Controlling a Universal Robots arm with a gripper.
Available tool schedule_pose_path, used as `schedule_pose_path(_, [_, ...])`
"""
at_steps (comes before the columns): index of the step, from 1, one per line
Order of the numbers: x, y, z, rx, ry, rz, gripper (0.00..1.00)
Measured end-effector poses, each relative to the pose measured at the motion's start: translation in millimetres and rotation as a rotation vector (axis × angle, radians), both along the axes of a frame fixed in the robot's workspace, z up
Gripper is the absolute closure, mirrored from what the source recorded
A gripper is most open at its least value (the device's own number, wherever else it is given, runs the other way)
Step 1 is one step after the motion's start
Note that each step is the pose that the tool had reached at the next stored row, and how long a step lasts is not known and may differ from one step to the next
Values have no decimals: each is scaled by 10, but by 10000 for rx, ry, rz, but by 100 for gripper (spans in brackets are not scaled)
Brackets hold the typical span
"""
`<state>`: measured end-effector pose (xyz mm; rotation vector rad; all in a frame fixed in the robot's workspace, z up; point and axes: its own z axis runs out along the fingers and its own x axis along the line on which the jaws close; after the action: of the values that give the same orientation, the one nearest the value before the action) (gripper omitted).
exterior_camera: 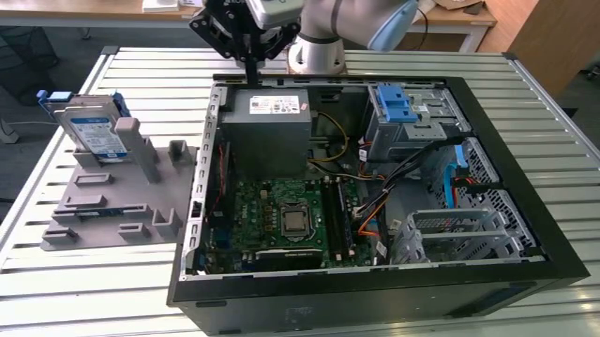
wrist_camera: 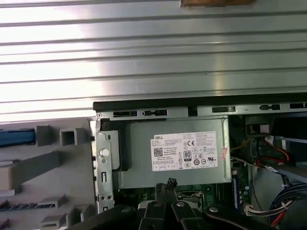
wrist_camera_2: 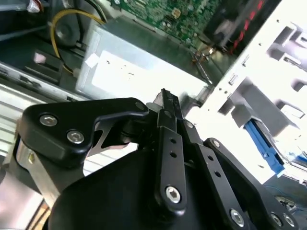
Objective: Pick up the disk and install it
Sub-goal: 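Reach for the disk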
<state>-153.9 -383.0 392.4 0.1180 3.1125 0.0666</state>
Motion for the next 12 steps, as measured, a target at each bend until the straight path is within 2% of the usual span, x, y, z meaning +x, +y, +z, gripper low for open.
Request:
schedule_pose_path(2, [-86, 20, -3, 1, -2, 1, 89])
schedule_pose_path(4, [-133, 31, -6, 1, -1, 0, 89])
schedule_pose_path(12, [-151, 32, -7, 1, -1, -2, 89])
